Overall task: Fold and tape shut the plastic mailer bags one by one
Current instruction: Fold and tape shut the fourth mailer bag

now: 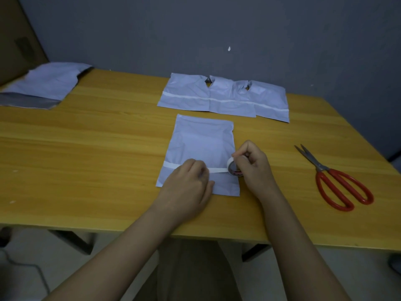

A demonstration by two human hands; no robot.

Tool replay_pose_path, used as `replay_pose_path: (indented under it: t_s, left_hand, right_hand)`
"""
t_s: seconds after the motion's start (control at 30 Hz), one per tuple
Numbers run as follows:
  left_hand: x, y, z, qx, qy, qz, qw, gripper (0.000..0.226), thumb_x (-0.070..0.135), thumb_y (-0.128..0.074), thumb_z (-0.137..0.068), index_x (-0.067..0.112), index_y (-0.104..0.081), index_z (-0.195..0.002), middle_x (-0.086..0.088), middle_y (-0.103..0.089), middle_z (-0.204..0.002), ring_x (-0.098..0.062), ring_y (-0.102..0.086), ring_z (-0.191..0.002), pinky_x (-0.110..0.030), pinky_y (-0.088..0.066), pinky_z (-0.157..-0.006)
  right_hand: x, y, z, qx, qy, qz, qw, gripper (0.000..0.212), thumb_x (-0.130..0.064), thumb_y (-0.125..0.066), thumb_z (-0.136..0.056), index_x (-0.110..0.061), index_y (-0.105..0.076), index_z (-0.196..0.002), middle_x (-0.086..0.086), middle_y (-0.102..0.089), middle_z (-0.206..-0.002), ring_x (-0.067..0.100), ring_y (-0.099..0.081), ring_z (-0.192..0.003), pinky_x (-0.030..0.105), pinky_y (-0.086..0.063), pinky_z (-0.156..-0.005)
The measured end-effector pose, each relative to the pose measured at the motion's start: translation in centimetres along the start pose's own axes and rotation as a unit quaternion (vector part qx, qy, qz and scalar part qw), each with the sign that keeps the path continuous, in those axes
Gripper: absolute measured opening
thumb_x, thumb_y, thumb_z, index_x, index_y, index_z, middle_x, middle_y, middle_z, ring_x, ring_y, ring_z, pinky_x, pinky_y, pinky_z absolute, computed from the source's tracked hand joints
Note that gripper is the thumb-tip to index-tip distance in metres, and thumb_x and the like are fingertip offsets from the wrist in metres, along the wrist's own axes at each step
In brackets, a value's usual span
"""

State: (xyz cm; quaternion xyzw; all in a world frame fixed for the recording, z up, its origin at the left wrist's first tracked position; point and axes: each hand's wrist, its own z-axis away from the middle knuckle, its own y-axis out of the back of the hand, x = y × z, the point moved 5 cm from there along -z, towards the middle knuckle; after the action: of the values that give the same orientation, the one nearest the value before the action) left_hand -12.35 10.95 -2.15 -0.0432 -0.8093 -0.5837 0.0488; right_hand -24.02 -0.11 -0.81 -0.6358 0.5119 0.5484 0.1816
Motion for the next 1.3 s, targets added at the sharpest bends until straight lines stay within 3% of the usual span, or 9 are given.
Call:
replay_pose_path:
  t_s: [0.07,0.23,0.43,0.57,0.7,0.83,1.1,1.23,1.3]
  left_hand:
    - [0.1,0.2,-0.3,-0.016,0.014,-0.002,1.000,0.052,0.037,-0.026,-0.092,0.006,-0.067,-0.086,-0.008,-0.060,-0.090,-0.025,-0.059,-0.078,-0.032,-0.049,-0.059]
    - [0.1,1.1,-1.4,-0.034,0.028,0.016,0.999,0.073,0.048,-0.007,-0.089,0.013,-0.072,-0.094,-0.005,-0.064,-0.091,-0.024,-0.060,-0.081,-0.033,-0.047,-0.059]
    - [0.9,0.6,-1.4,-0.005,-0.002,-0.073,0.997,0.054,0.043,-0.026,-0.090,0.016,-0.072,-0.078,-0.002,-0.054,-0.067,-0.020,-0.054,-0.056,-0.024,-0.029,-0.041]
    - [1.3,0.2,-1.5,-0.015,-0.010,-0.073,0.997,0.059,0.045,-0.023,-0.090,0.013,-0.071,-0.079,-0.006,-0.054,-0.074,-0.024,-0.054,-0.064,-0.027,-0.027,-0.048]
    - [1.7,0.7,-1.9,-0.037,-0.015,-0.083,0.996,0.055,0.042,-0.027,-0.092,0.009,-0.070,-0.079,-0.007,-0.057,-0.083,-0.024,-0.055,-0.077,-0.030,-0.041,-0.057]
    - [1.2,0.0,-1.9,-0.075,0.019,-0.036,0.996,0.048,0.043,-0.024,-0.101,0.010,-0.055,-0.116,-0.005,-0.045,-0.117,-0.020,-0.044,-0.107,-0.029,-0.039,-0.080]
    - [0.9,0.5,-1.7,-0.035,0.018,0.020,0.999,0.062,0.049,-0.013,-0.099,0.014,-0.059,-0.122,-0.005,-0.055,-0.115,-0.021,-0.051,-0.104,-0.031,-0.044,-0.082]
    - [1.3,0.8,-1.5,-0.043,0.014,-0.002,0.999,0.088,0.055,0.008,-0.080,0.014,-0.054,-0.128,-0.007,-0.056,-0.114,-0.024,-0.053,-0.103,-0.034,-0.047,-0.077]
    - [1.5,0.7,-1.5,-0.037,0.015,-0.018,0.999,0.079,0.055,0.002,-0.087,0.015,-0.052,-0.129,-0.006,-0.053,-0.117,-0.023,-0.050,-0.107,-0.033,-0.045,-0.078]
  right_hand:
    - [0.0,0.0,0.1,0.004,-0.007,-0.004,1.000,0.011,-0.010,-0.046,-0.078,0.000,-0.046,-0.074,-0.003,-0.043,-0.065,0.002,-0.038,-0.055,0.012,-0.033,-0.052]
    - [0.1,0.1,0.1,0.009,-0.021,-0.010,1.000,0.013,-0.005,-0.048,-0.083,-0.011,-0.047,-0.072,-0.004,-0.042,-0.064,0.000,-0.039,-0.054,0.010,-0.033,-0.051]
    - [0.1,0.0,0.2,0.011,-0.021,-0.015,1.000,0.008,-0.007,-0.048,-0.083,-0.002,-0.049,-0.076,-0.004,-0.042,-0.064,0.000,-0.038,-0.053,0.010,-0.033,-0.051]
    - [0.1,0.1,0.2,0.010,-0.023,-0.016,1.000,0.010,-0.011,-0.049,-0.081,-0.003,-0.050,-0.076,-0.004,-0.043,-0.065,0.000,-0.039,-0.055,0.011,-0.034,-0.052]
    - [0.1,0.2,0.1,0.005,-0.023,-0.007,1.000,0.019,0.006,-0.050,-0.088,-0.007,-0.049,-0.075,-0.001,-0.044,-0.067,-0.001,-0.041,-0.055,0.010,-0.034,-0.053]
    - [0.0,0.1,0.2,0.003,-0.020,-0.009,1.000,0.018,0.001,-0.051,-0.087,-0.011,-0.049,-0.073,-0.003,-0.046,-0.067,-0.001,-0.042,-0.055,0.010,-0.035,-0.052]
    - [-0.2,0.1,0.3,-0.010,-0.024,-0.004,1.000,0.024,0.010,-0.049,-0.086,-0.012,-0.052,-0.076,-0.003,-0.048,-0.071,-0.002,-0.044,-0.057,0.011,-0.035,-0.052]
    - [-0.3,0.0,0.4,-0.010,-0.025,-0.012,1.000,0.010,-0.004,-0.051,-0.081,-0.013,-0.052,-0.076,-0.003,-0.049,-0.073,-0.001,-0.043,-0.058,0.011,-0.036,-0.053]
    - [-0.4,-0.1,0.4,-0.010,-0.024,-0.013,1.000,0.004,-0.011,-0.049,-0.076,-0.013,-0.052,-0.075,-0.003,-0.049,-0.073,-0.002,-0.043,-0.058,0.010,-0.036,-0.053]
